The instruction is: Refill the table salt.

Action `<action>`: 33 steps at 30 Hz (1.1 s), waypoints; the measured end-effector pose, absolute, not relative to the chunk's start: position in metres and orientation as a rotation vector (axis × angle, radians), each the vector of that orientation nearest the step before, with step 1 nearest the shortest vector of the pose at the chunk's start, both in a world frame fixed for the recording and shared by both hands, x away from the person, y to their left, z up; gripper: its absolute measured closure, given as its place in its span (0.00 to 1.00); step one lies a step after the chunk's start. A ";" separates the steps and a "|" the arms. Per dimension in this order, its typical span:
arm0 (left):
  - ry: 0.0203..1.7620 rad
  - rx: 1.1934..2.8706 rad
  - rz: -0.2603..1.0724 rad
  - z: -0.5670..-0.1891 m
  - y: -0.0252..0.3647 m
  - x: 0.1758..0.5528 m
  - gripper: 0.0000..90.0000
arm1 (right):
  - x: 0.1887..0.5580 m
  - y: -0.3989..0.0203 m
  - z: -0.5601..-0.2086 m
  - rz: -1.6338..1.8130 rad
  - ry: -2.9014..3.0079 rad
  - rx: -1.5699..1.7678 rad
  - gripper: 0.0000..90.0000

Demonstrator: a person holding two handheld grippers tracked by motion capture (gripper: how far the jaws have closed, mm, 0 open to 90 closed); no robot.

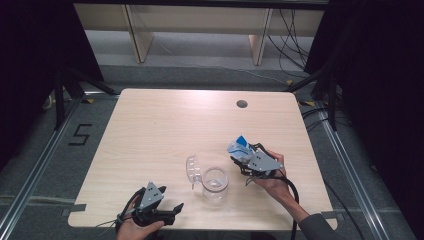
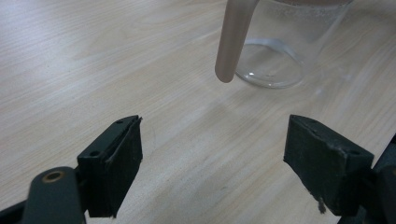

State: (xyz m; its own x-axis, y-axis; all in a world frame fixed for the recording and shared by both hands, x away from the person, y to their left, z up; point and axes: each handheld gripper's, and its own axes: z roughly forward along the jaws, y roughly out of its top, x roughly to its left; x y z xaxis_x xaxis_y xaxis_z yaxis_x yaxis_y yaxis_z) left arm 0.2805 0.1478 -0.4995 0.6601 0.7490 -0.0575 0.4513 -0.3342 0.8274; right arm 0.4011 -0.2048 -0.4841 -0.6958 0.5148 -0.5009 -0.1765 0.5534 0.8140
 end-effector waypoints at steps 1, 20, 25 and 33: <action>0.922 1.988 0.423 -0.499 0.148 0.281 0.21 | 0.401 -0.204 -0.484 1.181 2.051 0.253 0.47; 0.945 1.981 0.417 -0.500 0.147 0.280 0.21 | 0.386 -0.201 -0.478 1.054 2.036 0.057 0.47; 0.930 1.991 0.424 -0.500 0.148 0.280 0.21 | 0.383 -0.204 -0.476 1.030 2.034 0.046 0.47; 0.925 1.991 0.426 -0.500 0.147 0.281 0.21 | 0.380 -0.204 -0.476 0.981 2.010 -0.019 0.48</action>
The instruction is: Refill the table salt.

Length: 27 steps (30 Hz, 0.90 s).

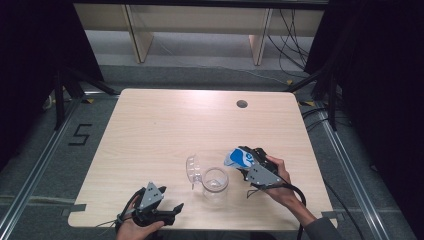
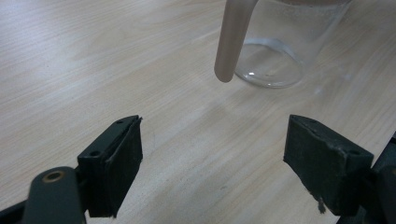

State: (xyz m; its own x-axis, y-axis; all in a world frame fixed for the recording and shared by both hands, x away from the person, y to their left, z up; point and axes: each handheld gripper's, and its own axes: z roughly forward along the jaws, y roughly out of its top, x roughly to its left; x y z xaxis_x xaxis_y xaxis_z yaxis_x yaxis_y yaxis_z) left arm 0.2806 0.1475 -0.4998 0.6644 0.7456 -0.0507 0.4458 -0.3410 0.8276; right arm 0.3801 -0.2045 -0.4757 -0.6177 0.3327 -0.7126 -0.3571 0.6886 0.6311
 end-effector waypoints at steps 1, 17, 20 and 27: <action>0.923 1.993 0.428 -0.500 0.148 0.281 0.21 | 0.380 -0.204 -0.476 0.975 2.007 -0.022 0.48; 0.929 1.989 0.420 -0.500 0.147 0.280 0.21 | 0.374 -0.208 -0.471 0.916 1.990 -0.117 0.48; 0.933 1.985 0.418 -0.501 0.146 0.280 0.21 | 0.374 -0.210 -0.471 0.892 1.985 -0.121 0.48; 0.933 1.984 0.419 -0.500 0.146 0.280 0.21 | 0.372 -0.209 -0.472 0.853 1.965 -0.166 0.48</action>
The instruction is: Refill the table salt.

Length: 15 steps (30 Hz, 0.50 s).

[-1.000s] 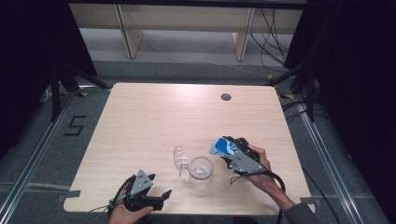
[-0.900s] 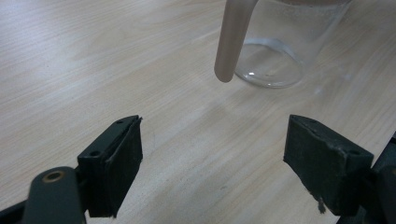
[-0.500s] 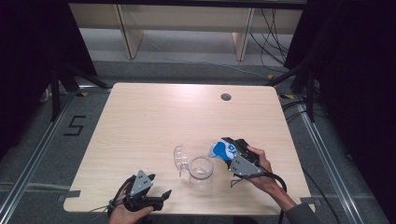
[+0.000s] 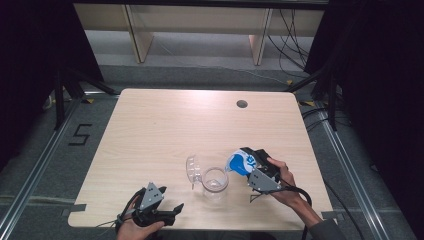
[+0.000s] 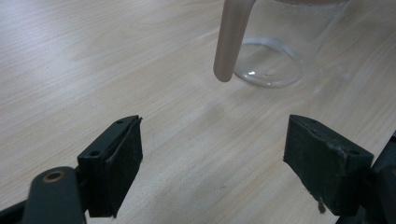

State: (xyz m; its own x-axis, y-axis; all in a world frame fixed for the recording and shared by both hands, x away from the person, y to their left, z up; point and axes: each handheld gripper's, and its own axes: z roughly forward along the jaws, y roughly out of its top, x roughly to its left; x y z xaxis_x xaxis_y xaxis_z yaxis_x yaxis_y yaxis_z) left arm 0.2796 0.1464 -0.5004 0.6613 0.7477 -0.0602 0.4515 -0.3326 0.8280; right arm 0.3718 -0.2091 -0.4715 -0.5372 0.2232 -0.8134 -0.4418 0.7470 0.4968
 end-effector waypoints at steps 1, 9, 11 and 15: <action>0.932 1.985 0.420 -0.500 0.147 0.280 0.21 | 0.371 -0.208 -0.472 0.854 1.969 -0.167 0.48; 0.934 1.985 0.421 -0.500 0.147 0.280 0.21 | 0.371 -0.204 -0.476 0.823 1.956 -0.213 0.48; 0.932 1.992 0.425 -0.500 0.147 0.280 0.21 | 0.369 -0.203 -0.476 0.804 1.972 -0.205 0.48; 0.931 1.982 0.416 -0.501 0.146 0.280 0.21 | 0.371 -0.201 -0.475 0.782 1.950 -0.276 0.48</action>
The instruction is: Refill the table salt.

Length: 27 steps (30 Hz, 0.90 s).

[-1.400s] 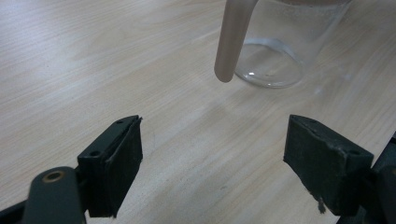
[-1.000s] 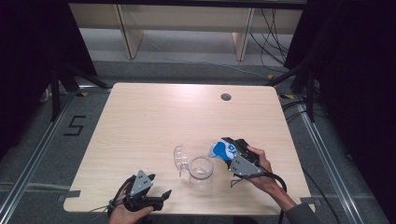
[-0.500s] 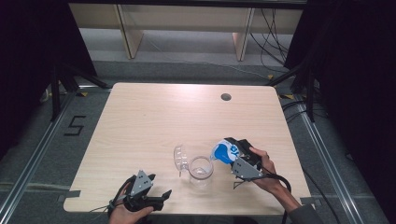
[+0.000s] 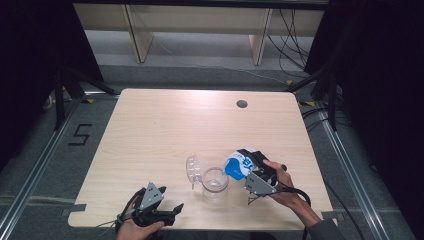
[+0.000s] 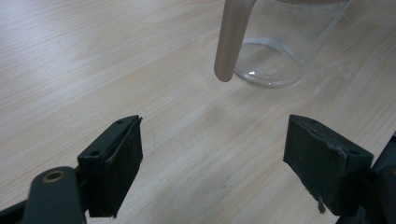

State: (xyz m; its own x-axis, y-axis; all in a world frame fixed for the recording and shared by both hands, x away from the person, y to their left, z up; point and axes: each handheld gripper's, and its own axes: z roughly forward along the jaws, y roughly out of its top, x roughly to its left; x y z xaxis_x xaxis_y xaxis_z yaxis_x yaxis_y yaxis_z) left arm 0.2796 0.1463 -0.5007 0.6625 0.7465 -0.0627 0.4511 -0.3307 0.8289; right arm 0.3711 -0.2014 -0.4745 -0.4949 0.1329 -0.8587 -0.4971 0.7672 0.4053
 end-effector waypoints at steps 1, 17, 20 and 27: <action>0.923 2.002 0.423 -0.500 0.147 0.280 0.21 | 0.369 -0.202 -0.477 0.795 1.964 -0.229 0.48; 0.937 1.987 0.423 -0.501 0.147 0.279 0.21 | 0.372 -0.198 -0.473 0.713 1.922 -0.360 0.49; 0.943 1.983 0.421 -0.501 0.147 0.279 0.21 | 0.372 -0.198 -0.477 0.759 1.942 -0.298 0.49; 0.914 2.006 0.438 -0.501 0.148 0.281 0.21 | 0.372 -0.198 -0.469 0.716 1.906 -0.334 0.49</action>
State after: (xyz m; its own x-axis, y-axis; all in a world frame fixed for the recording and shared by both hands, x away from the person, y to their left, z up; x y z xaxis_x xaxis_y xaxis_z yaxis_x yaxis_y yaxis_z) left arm 0.2807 0.1481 -0.5014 0.6691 0.7424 -0.0342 0.4388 -0.3575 0.8244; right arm 0.3720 -0.1978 -0.4685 -0.4345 0.0854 -0.8966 -0.5263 0.7837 0.3297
